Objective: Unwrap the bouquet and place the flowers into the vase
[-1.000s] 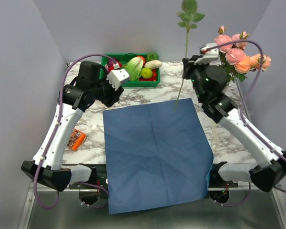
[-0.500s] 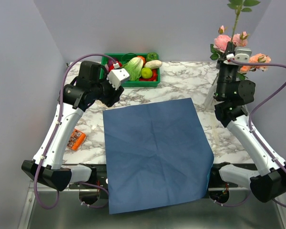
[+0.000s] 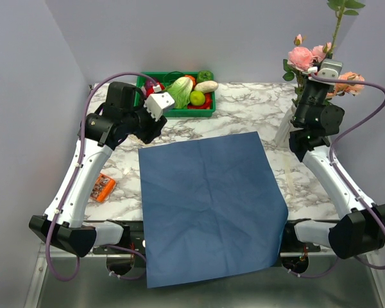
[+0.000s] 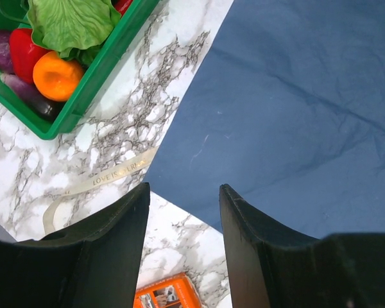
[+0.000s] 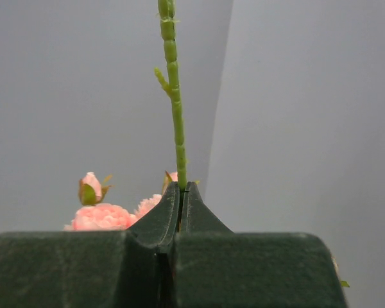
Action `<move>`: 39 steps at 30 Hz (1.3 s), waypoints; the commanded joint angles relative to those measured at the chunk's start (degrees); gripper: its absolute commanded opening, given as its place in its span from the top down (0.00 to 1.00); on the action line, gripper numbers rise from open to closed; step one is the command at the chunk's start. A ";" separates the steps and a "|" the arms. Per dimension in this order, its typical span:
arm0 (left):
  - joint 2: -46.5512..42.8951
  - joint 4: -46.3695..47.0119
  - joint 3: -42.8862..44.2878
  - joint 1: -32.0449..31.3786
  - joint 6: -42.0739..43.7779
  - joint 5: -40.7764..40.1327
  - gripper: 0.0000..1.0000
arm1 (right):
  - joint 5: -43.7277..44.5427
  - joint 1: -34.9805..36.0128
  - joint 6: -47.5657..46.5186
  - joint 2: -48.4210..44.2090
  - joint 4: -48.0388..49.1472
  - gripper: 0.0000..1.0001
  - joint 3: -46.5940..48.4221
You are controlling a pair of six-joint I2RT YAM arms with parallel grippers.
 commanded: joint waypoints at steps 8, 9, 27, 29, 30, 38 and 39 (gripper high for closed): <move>1.06 -0.22 0.35 0.50 1.88 0.46 0.44 | 5.79 -4.66 2.90 5.61 10.58 0.99 1.02; 1.49 -0.22 0.52 0.59 1.97 0.55 0.43 | 6.05 -4.75 3.17 6.05 11.45 0.99 1.29; 2.20 0.31 -0.26 1.12 2.24 0.81 0.44 | 12.38 -3.08 10.46 3.77 8.13 0.78 -10.13; 1.94 0.13 -0.26 1.12 2.06 0.81 0.44 | 12.82 -2.73 11.69 3.07 6.29 0.73 -10.49; 1.85 0.22 -0.26 1.12 1.97 0.81 0.44 | 12.82 -2.55 12.04 2.80 4.80 0.66 -10.49; 0.71 0.39 -0.70 1.12 1.27 0.99 0.44 | 12.29 -2.02 19.95 -0.97 -7.59 0.24 -10.22; 0.62 0.31 -0.62 1.12 1.18 0.99 0.44 | 11.94 -1.94 21.09 -1.50 -11.09 0.22 -10.31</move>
